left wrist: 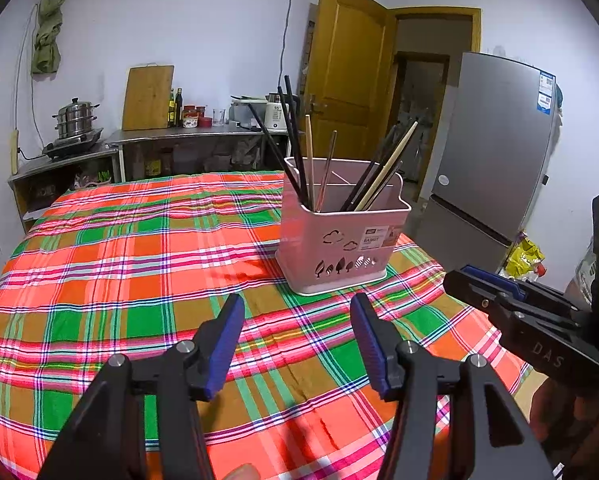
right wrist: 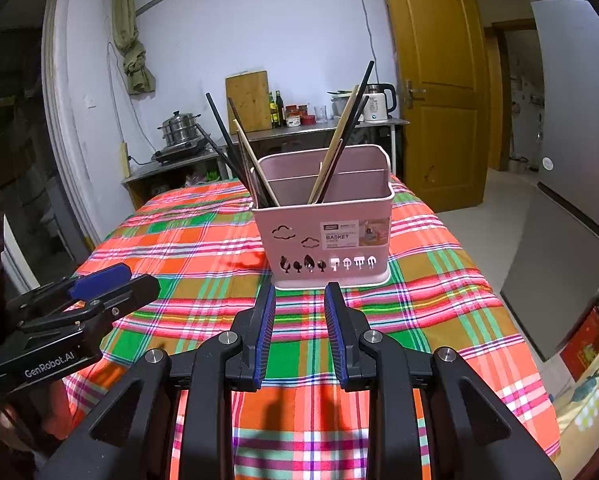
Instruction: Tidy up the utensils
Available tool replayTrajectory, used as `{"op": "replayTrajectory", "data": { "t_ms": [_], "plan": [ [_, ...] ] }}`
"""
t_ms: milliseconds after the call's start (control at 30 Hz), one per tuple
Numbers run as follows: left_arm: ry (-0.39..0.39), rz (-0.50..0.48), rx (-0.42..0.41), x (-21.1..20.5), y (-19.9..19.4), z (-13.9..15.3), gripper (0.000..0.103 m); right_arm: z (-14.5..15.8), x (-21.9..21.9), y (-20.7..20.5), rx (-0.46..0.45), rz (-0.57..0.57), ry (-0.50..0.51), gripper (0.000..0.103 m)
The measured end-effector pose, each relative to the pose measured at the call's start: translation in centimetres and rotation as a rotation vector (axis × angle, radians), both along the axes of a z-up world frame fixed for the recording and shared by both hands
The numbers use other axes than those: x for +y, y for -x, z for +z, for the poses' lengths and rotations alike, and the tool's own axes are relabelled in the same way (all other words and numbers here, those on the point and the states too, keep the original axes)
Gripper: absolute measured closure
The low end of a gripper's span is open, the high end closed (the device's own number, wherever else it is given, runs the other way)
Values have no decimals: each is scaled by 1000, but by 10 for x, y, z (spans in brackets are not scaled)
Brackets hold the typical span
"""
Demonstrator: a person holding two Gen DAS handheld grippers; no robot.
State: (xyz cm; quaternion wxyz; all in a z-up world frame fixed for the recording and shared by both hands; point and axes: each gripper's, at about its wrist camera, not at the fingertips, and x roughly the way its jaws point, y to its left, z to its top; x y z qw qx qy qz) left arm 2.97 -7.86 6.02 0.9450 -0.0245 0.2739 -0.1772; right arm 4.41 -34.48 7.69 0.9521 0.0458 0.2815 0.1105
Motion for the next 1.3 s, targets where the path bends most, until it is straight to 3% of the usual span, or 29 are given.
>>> {"op": "replayTrajectory", "data": {
  "t_ms": [1300],
  "plan": [
    [-14,-5,-4,-1,3,-2,45,2,4,-1,2,10,7,77]
  ]
}}
